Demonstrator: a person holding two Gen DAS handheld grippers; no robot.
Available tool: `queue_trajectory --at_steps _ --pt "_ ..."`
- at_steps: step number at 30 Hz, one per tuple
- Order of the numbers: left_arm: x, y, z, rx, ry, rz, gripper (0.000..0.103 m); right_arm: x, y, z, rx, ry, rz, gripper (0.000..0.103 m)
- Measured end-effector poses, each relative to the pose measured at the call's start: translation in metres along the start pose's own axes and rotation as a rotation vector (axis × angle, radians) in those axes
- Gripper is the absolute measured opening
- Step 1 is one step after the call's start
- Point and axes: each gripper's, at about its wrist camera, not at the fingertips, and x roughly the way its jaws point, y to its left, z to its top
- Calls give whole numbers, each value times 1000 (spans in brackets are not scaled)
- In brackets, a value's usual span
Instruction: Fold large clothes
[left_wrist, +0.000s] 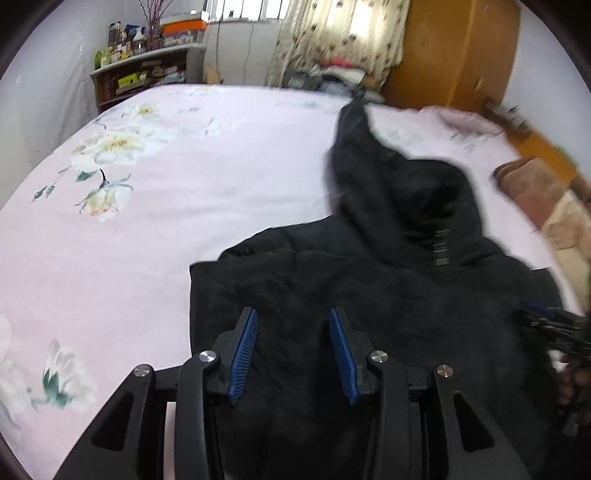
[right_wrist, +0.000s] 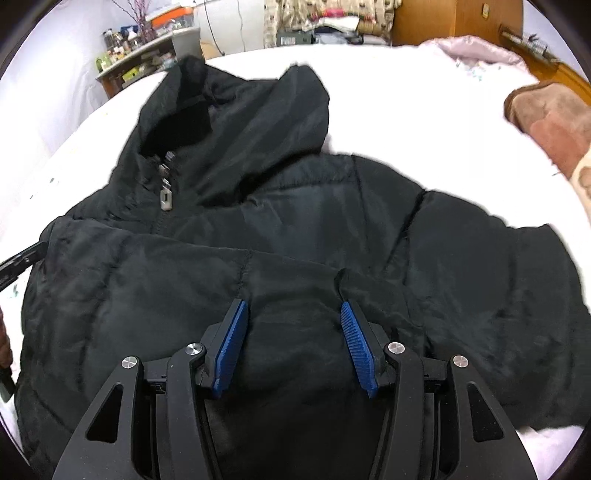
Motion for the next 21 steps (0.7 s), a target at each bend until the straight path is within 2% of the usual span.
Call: queue_trajectory --at_steps 2,5,9,11,15,21 --pt "-26 -3 -13 13 -39 -9 42 -19 3 -9 -12 -28 -2 53" --pt "-42 -5 -39 13 -33 -16 42 -37 3 -31 -8 -41 25 53" --pt "-14 0 -67 -11 78 14 42 -24 8 -55 -29 17 5 50" --pt "-2 0 -69 -7 93 26 43 -10 2 -58 -19 50 4 50" --pt "-9 -5 -65 1 102 55 42 -13 3 -55 -25 66 -12 50" --pt "-72 -28 -69 17 37 46 42 -77 1 -66 -15 -19 -18 50"
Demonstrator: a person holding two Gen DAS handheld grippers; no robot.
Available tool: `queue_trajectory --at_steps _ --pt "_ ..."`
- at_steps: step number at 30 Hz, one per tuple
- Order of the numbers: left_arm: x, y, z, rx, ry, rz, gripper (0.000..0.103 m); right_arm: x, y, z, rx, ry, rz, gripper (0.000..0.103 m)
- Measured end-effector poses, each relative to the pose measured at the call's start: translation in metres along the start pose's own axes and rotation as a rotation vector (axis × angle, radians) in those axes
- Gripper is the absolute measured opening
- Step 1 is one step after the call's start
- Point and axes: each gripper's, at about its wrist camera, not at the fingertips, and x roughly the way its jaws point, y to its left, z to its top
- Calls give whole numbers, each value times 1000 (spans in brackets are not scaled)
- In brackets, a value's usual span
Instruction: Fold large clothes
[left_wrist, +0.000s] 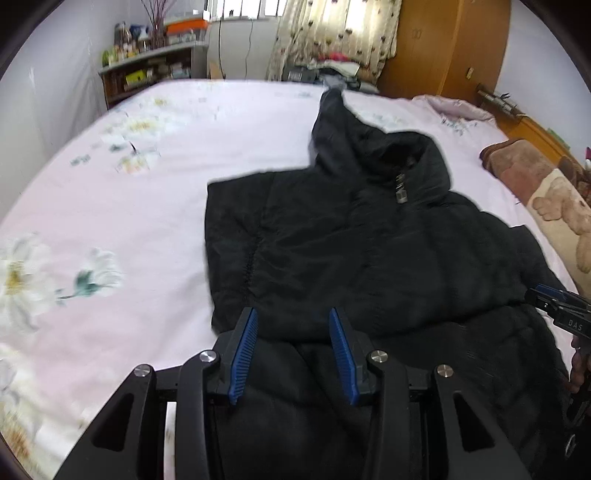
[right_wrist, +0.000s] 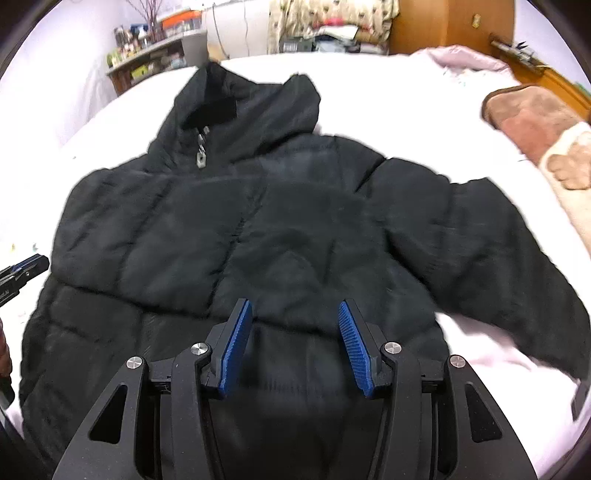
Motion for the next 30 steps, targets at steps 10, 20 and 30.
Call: queue_trajectory --at_steps 10,20,30 --pt "-107 -47 -53 1 -64 -82 43 -113 2 -63 49 -97 22 50" --pt "-166 -65 -97 13 -69 -115 43 -181 9 -121 50 -138 13 50" --pt "-181 -69 -104 22 -80 -111 43 -204 -1 -142 71 -174 20 50"
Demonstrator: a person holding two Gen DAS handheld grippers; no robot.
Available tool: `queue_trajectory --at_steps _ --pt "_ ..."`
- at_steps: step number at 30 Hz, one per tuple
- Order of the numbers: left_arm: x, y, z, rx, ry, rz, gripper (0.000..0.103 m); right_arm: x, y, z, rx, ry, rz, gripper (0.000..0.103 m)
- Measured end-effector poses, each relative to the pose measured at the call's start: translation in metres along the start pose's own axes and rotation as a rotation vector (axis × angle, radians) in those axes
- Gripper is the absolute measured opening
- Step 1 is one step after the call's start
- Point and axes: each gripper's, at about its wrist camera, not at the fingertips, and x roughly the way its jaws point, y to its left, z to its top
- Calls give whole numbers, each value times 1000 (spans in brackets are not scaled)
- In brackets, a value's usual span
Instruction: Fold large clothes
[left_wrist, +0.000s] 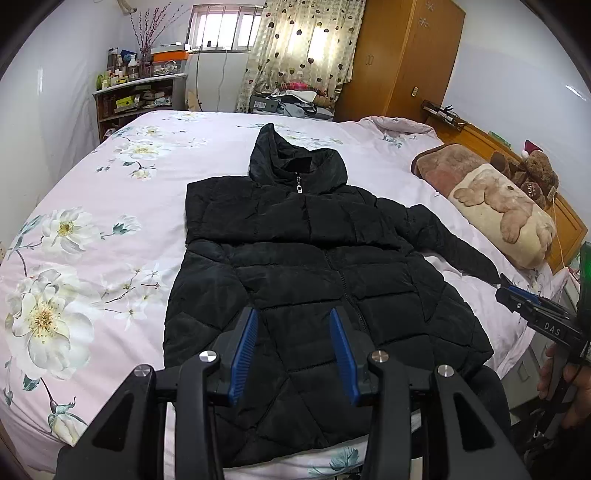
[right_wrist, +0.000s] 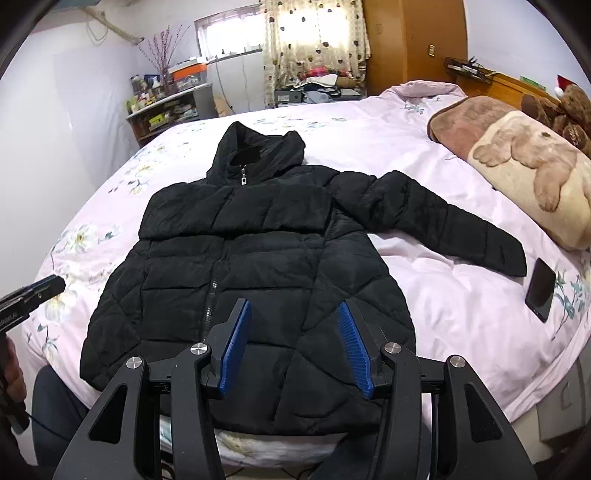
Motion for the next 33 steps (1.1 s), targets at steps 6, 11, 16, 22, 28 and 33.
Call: queue_trajectory --at_steps 6,11,16,22,28,33 --pt "5 -6 1 7 7 5 45 3 -17 3 38 0 -23 51" --pt "19 -8 8 7 15 9 49 14 -39 4 70 15 -58 51" --pt "39 -8 20 9 21 19 51 34 -76 7 139 38 -96 51" --pt "72 -6 39 6 23 33 51 62 -125 14 214 54 -164 52" --pt "114 -5 57 21 36 57 51 99 -189 21 312 74 -252 57" --pt "155 -5 68 32 70 74 51 137 -239 22 392 112 -303 57"
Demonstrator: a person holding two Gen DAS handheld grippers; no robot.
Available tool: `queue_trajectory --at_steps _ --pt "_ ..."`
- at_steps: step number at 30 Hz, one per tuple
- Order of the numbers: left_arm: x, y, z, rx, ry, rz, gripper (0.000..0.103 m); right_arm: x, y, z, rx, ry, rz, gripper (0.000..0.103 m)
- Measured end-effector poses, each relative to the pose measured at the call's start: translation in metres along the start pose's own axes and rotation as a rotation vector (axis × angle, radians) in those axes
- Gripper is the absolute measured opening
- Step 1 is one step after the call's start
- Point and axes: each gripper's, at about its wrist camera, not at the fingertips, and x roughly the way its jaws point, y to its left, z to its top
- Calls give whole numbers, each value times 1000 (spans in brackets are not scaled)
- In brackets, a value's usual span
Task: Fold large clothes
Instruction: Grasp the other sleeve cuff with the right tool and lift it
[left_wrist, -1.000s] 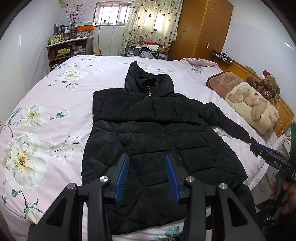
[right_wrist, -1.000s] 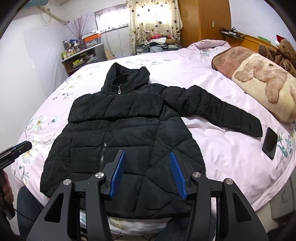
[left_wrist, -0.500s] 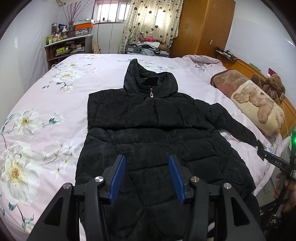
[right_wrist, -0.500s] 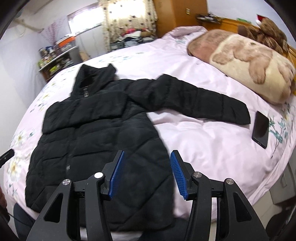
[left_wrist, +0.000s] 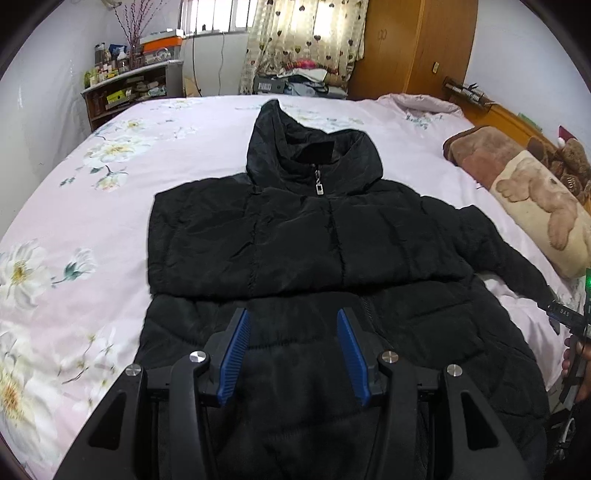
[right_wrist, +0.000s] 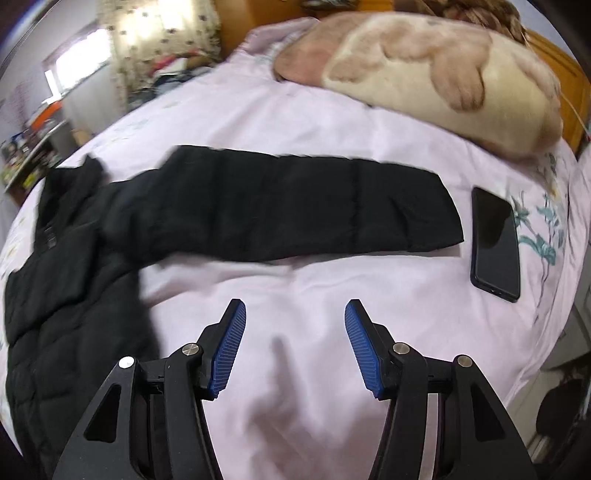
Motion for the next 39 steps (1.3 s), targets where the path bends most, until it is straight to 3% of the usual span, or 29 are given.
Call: queue_trajectory --at_steps 6,17,19,21,23,29,39 --pt "32 2 10 0 17 19 51 48 -46 18 165 54 -1 57" --pt "62 9 15 -7 53 47 51 73 -89 40 426 2 97 57" --pt "62 10 15 -5 55 55 51 72 -89 44 422 -4 74 39" --pt "61 11 16 -9 54 61 51 69 -88 50 419 -2 48 12" --pt "59 12 15 -10 56 71 51 58 -86 53 412 -19 62 10" --pt "45 18 15 -20 52 78 51 -10 -48 72 297 -130 123 8" --pt "7 37 12 -64 12 67 51 -97 96 114 25 -254 318 8"
